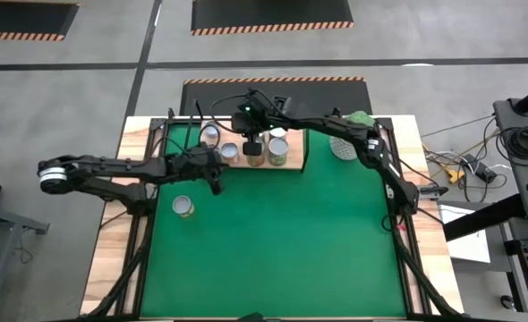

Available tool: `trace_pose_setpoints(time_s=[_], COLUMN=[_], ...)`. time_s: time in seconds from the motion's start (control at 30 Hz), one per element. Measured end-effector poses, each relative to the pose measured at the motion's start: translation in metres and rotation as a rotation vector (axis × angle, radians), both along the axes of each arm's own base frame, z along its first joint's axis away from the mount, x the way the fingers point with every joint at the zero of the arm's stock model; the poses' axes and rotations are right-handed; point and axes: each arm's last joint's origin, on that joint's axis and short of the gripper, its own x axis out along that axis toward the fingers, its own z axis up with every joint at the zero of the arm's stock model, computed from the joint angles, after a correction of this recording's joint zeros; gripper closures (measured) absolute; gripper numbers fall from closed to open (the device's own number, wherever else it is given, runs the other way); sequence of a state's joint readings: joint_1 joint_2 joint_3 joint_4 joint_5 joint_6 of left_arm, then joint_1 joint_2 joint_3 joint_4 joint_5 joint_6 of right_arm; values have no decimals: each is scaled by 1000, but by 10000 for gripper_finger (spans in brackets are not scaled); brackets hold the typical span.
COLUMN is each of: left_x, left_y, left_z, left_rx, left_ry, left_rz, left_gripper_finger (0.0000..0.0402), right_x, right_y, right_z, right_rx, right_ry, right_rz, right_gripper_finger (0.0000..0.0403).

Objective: Pick and place cans onto a shelf
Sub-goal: Put the green canned goods on the shelf

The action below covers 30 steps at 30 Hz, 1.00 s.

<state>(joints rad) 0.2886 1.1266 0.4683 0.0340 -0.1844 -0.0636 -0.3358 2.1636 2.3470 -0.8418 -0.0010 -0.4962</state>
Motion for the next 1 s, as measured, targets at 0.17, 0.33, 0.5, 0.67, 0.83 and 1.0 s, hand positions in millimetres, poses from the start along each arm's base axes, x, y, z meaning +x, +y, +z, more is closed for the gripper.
trace_pose_setpoints(time_s=[0.17,0.33,0.5,0.67,0.83,1.0], left_x=[7,14,18,23,25,24], left_y=[2,6,12,17,20,15], left_z=[2,21,43,48,47,58], left_rx=[1,13,22,43,54,-33], left_ry=[-22,-25,79,237,413,450], left_rz=[4,51,109,57,-6,-83], left_gripper_finger=[402,402,401,401,401,401], right_x=[2,-7,-26,-46,-73,-95], right_y=[-2,4,18,28,37,46], right_z=[-10,-3,20,37,57,76], right_rx=[18,31,50,74,113,198], right_ry=[36,79,114,167,217,197], right_rz=[1,11,22,21,-3,28], right_gripper_finger=[385,385,385,385,385,385])
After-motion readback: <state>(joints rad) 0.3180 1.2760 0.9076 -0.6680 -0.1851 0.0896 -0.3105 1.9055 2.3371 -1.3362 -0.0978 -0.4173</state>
